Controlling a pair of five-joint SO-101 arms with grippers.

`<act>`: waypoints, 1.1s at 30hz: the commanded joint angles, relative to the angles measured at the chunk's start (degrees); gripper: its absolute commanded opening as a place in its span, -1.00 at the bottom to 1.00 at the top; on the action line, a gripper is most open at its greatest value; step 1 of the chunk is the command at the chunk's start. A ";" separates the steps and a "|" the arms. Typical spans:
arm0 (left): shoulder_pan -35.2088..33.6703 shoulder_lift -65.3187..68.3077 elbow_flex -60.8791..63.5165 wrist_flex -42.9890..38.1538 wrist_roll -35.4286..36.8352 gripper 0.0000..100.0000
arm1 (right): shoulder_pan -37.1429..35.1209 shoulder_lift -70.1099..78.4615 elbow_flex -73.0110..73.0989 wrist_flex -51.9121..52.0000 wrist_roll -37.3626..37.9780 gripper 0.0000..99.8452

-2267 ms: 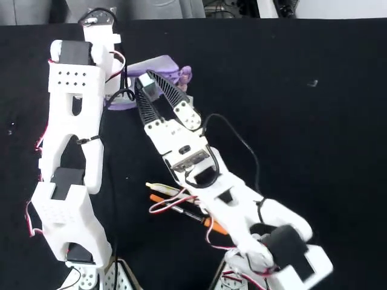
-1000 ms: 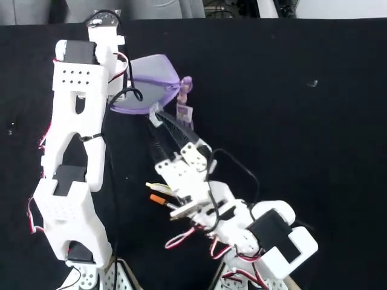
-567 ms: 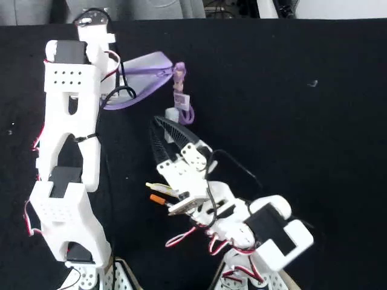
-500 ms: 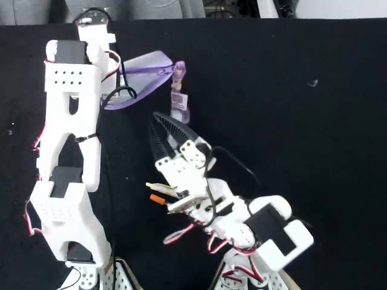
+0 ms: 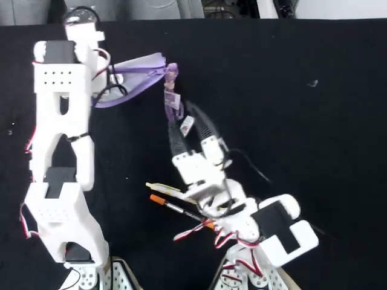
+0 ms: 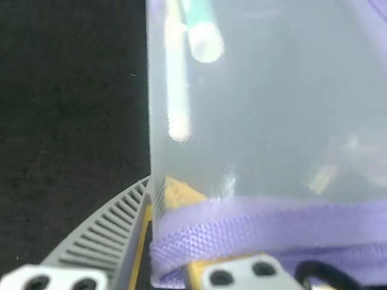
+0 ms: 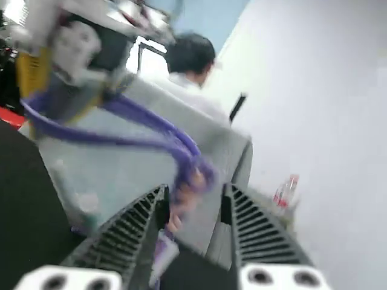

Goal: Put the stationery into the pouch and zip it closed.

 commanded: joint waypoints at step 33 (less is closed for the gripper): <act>-11.12 5.71 -4.00 -2.20 0.09 -0.94 | -0.97 6.90 -64.84 127.82 -52.13 -0.49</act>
